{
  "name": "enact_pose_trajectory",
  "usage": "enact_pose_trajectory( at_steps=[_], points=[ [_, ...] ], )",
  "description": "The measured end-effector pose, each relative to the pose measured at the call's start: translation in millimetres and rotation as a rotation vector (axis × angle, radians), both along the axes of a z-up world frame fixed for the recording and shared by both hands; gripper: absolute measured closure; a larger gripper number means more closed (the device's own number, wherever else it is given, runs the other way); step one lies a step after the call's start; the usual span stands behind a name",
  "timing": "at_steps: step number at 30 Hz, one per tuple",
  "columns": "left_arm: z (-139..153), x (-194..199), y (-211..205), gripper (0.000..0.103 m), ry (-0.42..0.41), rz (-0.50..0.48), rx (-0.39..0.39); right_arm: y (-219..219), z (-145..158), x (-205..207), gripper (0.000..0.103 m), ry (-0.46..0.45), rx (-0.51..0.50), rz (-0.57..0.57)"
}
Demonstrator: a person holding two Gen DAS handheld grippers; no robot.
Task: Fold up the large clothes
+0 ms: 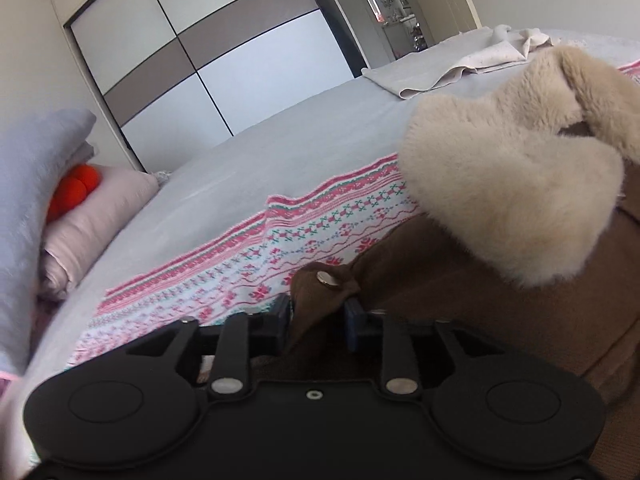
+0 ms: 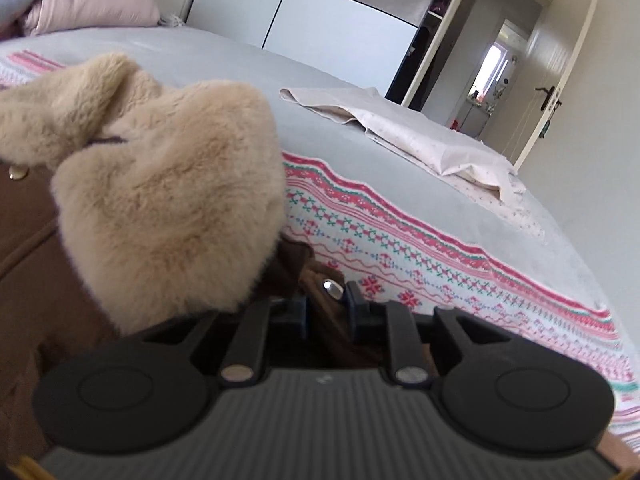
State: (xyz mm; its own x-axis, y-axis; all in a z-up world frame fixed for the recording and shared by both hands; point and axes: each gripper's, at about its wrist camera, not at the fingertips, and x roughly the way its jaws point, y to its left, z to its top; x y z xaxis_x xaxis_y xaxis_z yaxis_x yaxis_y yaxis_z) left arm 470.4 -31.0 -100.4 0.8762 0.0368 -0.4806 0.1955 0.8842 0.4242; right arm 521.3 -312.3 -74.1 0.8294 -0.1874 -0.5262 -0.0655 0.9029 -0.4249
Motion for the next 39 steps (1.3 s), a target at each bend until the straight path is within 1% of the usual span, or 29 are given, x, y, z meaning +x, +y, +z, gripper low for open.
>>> enact_pose_trajectory(
  at_steps=[1, 2, 3, 4, 5, 6, 8, 9, 11, 13, 14, 15, 16, 17, 18, 19, 21, 23, 25, 26, 29, 31, 32, 33, 34, 35, 36, 37, 39],
  points=[
    [9.8, -5.6, 1.5, 0.063, 0.011, 0.024, -0.008, -0.8, 7.7, -6.0, 0.073, 0.015, 0.01, -0.025],
    [23.0, -14.4, 5.2, 0.06, 0.017, 0.037, -0.043, -3.4, 17.0, -16.4, 0.058, 0.019, 0.032, -0.058],
    [36.8, -27.0, 11.5, 0.05, 0.01, 0.033, -0.097, -9.0, 28.9, -30.7, 0.047, 0.003, 0.077, -0.07],
    [48.9, -42.0, 19.0, 0.036, -0.001, 0.03, -0.162, -15.5, 40.6, -47.3, 0.043, -0.011, 0.137, -0.068],
    [58.8, -56.3, 27.1, 0.029, 0.0, 0.032, -0.229, -20.9, 49.5, -65.2, 0.04, -0.011, 0.197, -0.069],
    [65.5, -70.6, 34.3, 0.019, 0.023, 0.028, -0.298, -27.9, 56.4, -81.9, 0.037, -0.006, 0.263, -0.076],
    [67.1, -96.8, 47.8, 0.016, 0.101, -0.011, -0.413, -42.0, 61.5, -111.9, 0.033, 0.032, 0.398, -0.089],
    [62.3, -109.3, 53.2, 0.016, 0.137, -0.024, -0.444, -48.1, 60.0, -126.9, 0.032, 0.052, 0.458, -0.099],
    [44.7, -132.5, 63.3, 0.016, 0.184, -0.031, -0.449, -60.9, 51.7, -153.6, 0.031, 0.097, 0.541, -0.12],
    [18.6, -152.7, 75.9, 0.016, 0.219, -0.024, -0.429, -72.1, 40.1, -181.4, 0.03, 0.117, 0.559, -0.155],
    [6.1, -163.6, 83.1, 0.016, 0.203, -0.055, -0.412, -79.3, 35.0, -193.0, 0.03, 0.123, 0.557, -0.162],
    [2.1, -177.8, 90.6, 0.016, 0.156, -0.097, -0.425, -85.4, 29.9, -206.5, 0.03, 0.12, 0.558, -0.128],
    [6.8, -183.7, 95.7, 0.016, 0.161, -0.098, -0.445, -89.5, 27.6, -220.3, 0.031, 0.106, 0.548, -0.088],
    [13.5, -186.4, 96.3, 0.016, 0.181, -0.074, -0.436, -89.7, 29.2, -231.4, 0.032, 0.103, 0.524, -0.081],
    [20.9, -190.3, 95.0, 0.016, 0.189, -0.059, -0.41, -88.5, 33.8, -241.5, 0.035, 0.108, 0.498, -0.094],
    [30.4, -198.8, 91.1, 0.016, 0.188, -0.055, -0.379, -85.7, 41.2, -251.2, 0.035, 0.111, 0.474, -0.112],
    [50.9, -224.0, 82.7, 0.016, 0.178, -0.069, -0.334, -75.0, 59.7, -272.1, 0.031, 0.106, 0.43, -0.144],
    [66.7, -252.7, 80.6, 0.016, 0.17, -0.107, -0.349, -64.3, 78.6, -292.6, 0.03, 0.099, 0.409, -0.119],
    [75.8, -283.2, 78.6, 0.014, 0.175, -0.136, -0.389, -51.4, 94.0, -315.0, 0.023, 0.094, 0.418, -0.072],
    [76.8, -296.3, 77.1, 0.013, 0.188, -0.148, -0.406, -46.0, 97.7, -325.4, 0.017, 0.101, 0.429, -0.054],
    [65.7, -331.1, 76.8, 0.011, 0.261, -0.173, -0.436, -27.5, 96.8, -348.9, 0.016, 0.146, 0.457, -0.029],
    [48.9, -352.2, 78.0, 0.011, 0.328, -0.171, -0.404, -19.6, 83.4, -361.3, 0.016, 0.197, 0.458, -0.042],
    [37.7, -360.0, 79.3, 0.011, 0.383, -0.158, -0.376, -16.8, 74.0, -366.2, 0.016, 0.23, 0.452, -0.055],
    [26.9, -368.4, 83.5, 0.01, 0.43, -0.142, -0.375, -16.1, 62.7, -371.0, 0.016, 0.269, 0.445, -0.078],
    [24.2, -381.0, 91.9, 0.01, 0.402, -0.133, -0.413, -17.3, 49.7, -376.0, 0.015, 0.317, 0.441, -0.113],
    [25.6, -388.6, 97.0, 0.009, 0.418, -0.136, -0.418, -18.9, 38.3, -384.7, 0.015, 0.344, 0.432, -0.147],
    [30.3, -395.7, 101.6, 0.009, 0.441, -0.139, -0.408, -17.3, 35.9, -393.3, 0.015, 0.335, 0.409, -0.141],
    [34.3, -402.1, 106.8, 0.009, 0.464, -0.134, -0.404, -12.6, 39.9, -396.3, 0.015, 0.356, 0.361, -0.154],
    [40.7, -413.0, 117.9, 0.009, 0.493, -0.129, -0.409, -6.6, 53.9, -395.9, 0.015, 0.39, 0.345, -0.252]
  ],
)
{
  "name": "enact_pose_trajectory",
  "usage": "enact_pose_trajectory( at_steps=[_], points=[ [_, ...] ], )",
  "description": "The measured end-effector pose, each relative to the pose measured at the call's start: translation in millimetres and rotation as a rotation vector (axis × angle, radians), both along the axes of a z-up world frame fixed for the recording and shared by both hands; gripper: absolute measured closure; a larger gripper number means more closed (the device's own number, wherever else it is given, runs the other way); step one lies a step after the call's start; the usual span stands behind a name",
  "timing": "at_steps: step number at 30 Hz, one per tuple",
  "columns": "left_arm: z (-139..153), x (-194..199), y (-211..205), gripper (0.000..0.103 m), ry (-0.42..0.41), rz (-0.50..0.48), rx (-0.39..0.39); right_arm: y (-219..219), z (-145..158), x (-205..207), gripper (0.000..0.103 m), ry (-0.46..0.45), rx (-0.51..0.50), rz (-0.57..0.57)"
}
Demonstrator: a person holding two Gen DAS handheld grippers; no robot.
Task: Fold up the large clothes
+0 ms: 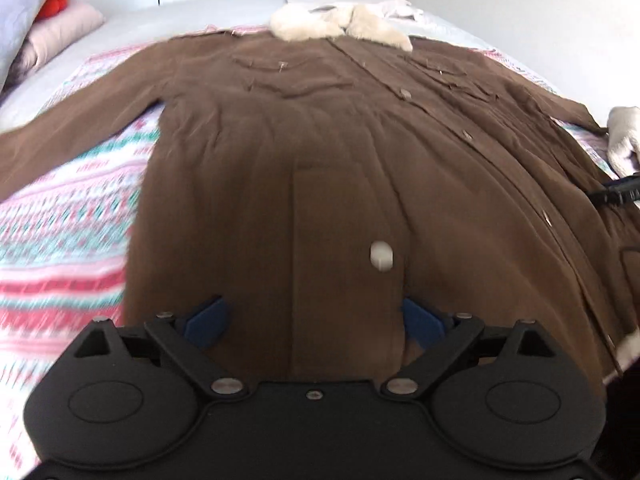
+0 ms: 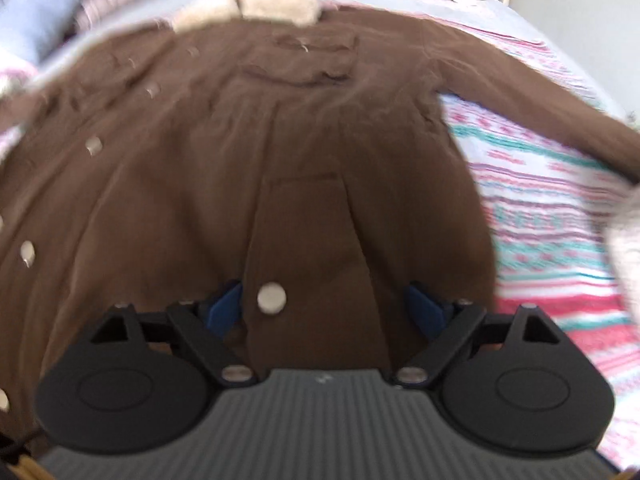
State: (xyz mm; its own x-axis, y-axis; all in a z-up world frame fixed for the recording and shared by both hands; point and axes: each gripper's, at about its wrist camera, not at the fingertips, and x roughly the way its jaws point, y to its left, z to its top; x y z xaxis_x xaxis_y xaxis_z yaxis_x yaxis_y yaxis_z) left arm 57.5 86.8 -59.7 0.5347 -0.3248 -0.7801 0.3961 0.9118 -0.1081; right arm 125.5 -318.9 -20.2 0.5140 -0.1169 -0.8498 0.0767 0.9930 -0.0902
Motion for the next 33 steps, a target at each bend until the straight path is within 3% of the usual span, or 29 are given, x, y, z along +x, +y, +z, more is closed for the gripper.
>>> enact_pose_trajectory(
  at_steps=[3, 6, 14, 17, 20, 23, 25, 28, 33],
  points=[
    [11.8, -3.7, 19.0, 0.003, -0.004, 0.085, -0.063, 16.1, 13.6, -3.6, 0.015, -0.013, -0.041, -0.03],
    [31.0, -3.5, 42.6, 0.0, -0.094, 0.239, -0.102, 40.6, 36.2, -4.6, 0.012, -0.101, -0.076, 0.013],
    [37.0, 29.9, 134.5, 0.0, -0.156, 0.791, -0.164, 102.3, 97.0, 21.9, 0.002, -0.255, 0.063, 0.127],
    [28.9, 41.5, 162.7, 0.0, -0.215, 0.877, -0.156, 116.3, 100.9, 35.5, 0.001, -0.308, 0.1, 0.144],
    [16.4, 52.1, 195.8, 0.0, -0.259, 0.971, -0.168, 118.0, 79.9, 49.9, 0.001, -0.321, 0.133, 0.14],
    [6.5, 70.0, 221.5, 0.0, -0.327, 0.964, -0.148, 119.1, 58.6, 56.4, 0.001, -0.274, 0.091, 0.118],
    [-2.0, 82.6, 236.8, 0.002, -0.327, 0.973, -0.137, 114.8, 47.6, 64.8, 0.001, -0.238, 0.076, 0.096],
    [-16.8, 106.4, 258.5, 0.003, -0.3, 1.033, -0.185, 104.9, 38.9, 74.1, 0.001, -0.24, 0.101, 0.074],
    [-20.2, 121.0, 280.8, 0.021, -0.338, 1.1, -0.22, 84.9, 25.8, 80.2, 0.001, -0.232, 0.088, 0.023]
  ],
)
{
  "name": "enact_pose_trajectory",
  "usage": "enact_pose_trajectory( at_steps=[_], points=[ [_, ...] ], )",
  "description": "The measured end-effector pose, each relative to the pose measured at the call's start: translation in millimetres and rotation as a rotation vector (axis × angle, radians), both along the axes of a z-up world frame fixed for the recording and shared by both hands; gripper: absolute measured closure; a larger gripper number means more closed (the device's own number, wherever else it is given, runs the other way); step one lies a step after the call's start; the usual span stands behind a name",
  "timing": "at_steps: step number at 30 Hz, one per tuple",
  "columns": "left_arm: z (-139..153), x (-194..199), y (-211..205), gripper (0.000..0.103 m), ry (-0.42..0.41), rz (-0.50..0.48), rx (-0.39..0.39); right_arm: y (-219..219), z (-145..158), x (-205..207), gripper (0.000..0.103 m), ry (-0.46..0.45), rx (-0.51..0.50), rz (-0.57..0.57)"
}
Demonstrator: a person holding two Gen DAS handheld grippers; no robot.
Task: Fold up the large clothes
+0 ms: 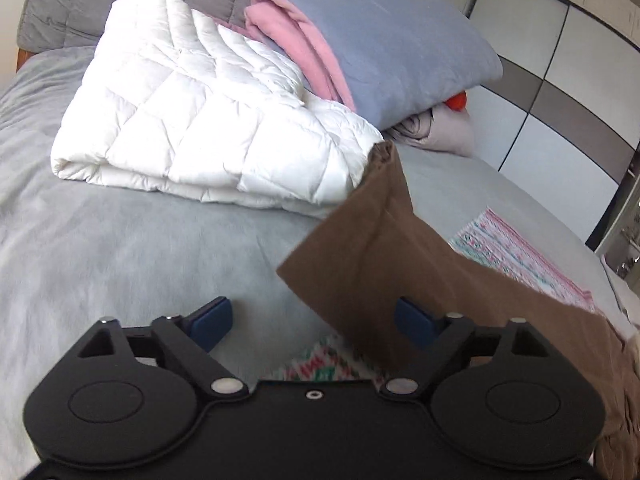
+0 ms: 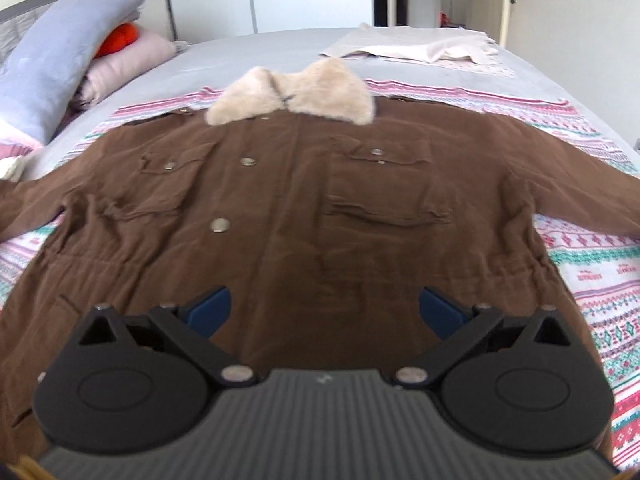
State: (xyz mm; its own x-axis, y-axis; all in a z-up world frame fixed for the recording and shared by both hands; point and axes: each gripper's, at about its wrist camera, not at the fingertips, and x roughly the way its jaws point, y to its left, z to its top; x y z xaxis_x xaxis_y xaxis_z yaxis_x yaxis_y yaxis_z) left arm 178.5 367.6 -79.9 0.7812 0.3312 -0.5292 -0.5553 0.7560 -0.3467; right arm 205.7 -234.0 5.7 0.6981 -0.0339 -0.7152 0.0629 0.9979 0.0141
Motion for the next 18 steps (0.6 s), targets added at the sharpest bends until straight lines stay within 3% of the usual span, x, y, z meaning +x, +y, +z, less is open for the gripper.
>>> enact_pose_trajectory(
  at_steps=[2, 4, 5, 7, 12, 18],
  points=[
    [2.2, 6.1, 3.4, 0.036, -0.01, -0.005, 0.001, -7.3, -5.5, 2.2, 0.001, 0.02, 0.003, -0.016],
    [4.2, 15.1, 5.1, 0.058, -0.011, -0.018, 0.002, -13.1, -10.7, 4.9, 0.001, 0.04, 0.012, -0.031],
    [6.9, 18.2, 3.8, 0.063, -0.007, -0.012, 0.015, -14.9, -13.6, 7.3, 0.001, 0.049, 0.018, -0.037],
    [14.2, 22.4, 0.0, 0.088, -0.017, -0.022, 0.047, -18.7, -16.8, 10.2, 0.001, 0.061, 0.03, -0.051],
    [59.4, 27.9, -27.8, 0.092, -0.099, -0.051, 0.128, -23.5, -17.5, 12.1, 0.001, 0.05, 0.037, -0.07],
    [139.6, 34.2, -76.4, 0.093, -0.282, -0.152, 0.151, -20.5, -12.6, 9.0, 0.001, 0.023, 0.025, -0.059]
  ],
)
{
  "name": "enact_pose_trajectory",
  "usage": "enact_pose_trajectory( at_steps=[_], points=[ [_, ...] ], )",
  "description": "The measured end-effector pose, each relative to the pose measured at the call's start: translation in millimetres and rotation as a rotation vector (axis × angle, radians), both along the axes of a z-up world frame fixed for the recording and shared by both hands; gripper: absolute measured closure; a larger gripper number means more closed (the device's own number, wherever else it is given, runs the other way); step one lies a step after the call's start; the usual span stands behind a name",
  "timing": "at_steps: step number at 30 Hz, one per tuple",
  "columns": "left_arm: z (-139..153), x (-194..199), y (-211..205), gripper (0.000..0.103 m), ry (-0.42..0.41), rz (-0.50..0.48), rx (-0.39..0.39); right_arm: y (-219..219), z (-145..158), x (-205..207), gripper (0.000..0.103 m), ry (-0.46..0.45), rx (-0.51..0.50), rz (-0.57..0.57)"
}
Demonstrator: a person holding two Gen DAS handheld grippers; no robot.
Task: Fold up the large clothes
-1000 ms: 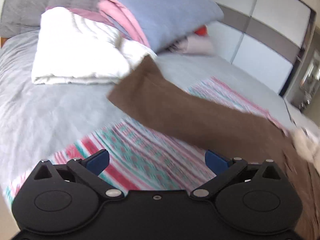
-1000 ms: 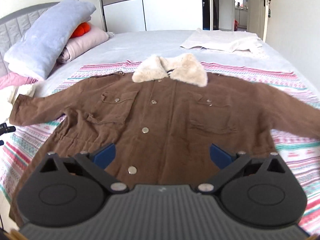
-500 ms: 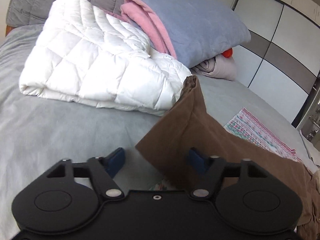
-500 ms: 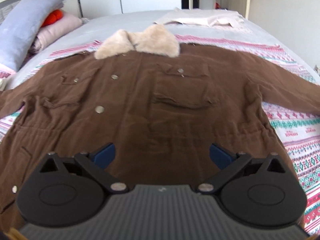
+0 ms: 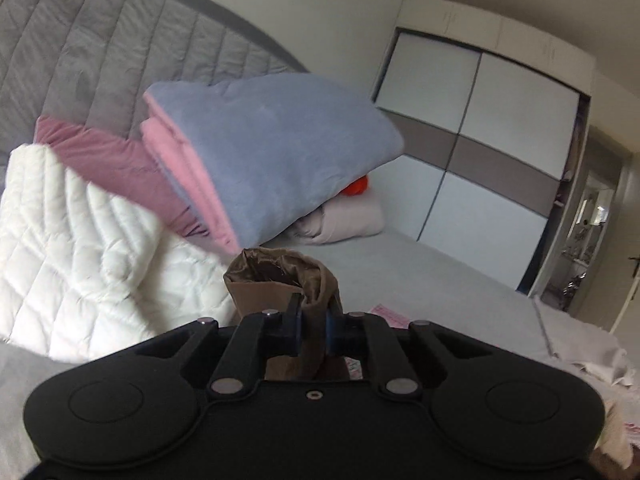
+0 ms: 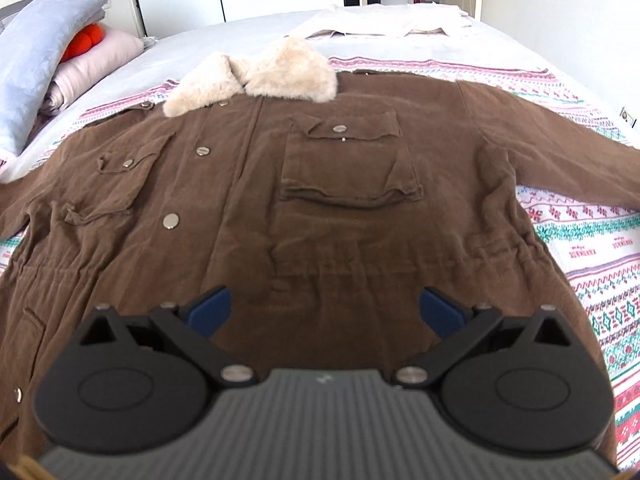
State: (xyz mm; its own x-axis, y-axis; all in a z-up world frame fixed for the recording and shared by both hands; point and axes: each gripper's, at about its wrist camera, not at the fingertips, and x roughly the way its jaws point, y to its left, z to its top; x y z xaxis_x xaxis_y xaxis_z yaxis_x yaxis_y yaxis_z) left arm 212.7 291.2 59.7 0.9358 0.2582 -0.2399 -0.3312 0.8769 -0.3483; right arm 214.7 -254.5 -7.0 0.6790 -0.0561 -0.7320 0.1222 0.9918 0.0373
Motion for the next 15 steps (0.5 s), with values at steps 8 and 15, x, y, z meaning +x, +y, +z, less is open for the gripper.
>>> enact_pose_trajectory(
  at_steps=[8, 15],
  points=[
    [89.4, 13.3, -101.6, 0.093, -0.173, -0.225, -0.037, -6.9, 10.0, 1.3, 0.001, -0.049, 0.038, -0.033],
    [115.3, 27.7, -217.7, 0.093, -0.206, -0.455, -0.039, -22.1, 10.1, 8.4, 0.001, -0.072, 0.102, -0.089]
  ],
)
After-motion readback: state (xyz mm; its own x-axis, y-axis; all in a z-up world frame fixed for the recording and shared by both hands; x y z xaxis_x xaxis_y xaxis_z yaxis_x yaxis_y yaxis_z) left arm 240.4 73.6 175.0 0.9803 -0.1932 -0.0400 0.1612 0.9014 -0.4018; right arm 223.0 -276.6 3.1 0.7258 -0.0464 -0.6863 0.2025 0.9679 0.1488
